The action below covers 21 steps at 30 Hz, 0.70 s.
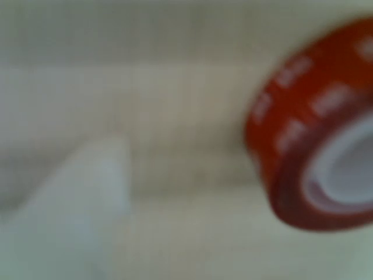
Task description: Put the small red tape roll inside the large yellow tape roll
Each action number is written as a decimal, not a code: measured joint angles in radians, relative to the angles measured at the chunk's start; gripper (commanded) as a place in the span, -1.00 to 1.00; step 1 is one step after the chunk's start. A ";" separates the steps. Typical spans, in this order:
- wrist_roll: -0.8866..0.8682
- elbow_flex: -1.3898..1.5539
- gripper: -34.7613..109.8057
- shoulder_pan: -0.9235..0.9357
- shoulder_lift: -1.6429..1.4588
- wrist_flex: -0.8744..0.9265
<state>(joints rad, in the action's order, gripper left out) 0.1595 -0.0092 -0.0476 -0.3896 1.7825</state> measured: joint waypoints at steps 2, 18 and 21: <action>0.000 0.000 -0.15 0.002 0.018 -0.009; 0.035 -0.018 -0.16 0.006 0.075 -0.074; 0.046 -0.018 -0.16 0.023 0.074 -0.080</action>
<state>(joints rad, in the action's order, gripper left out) 0.2056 -0.0276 -0.0245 -0.3160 1.7027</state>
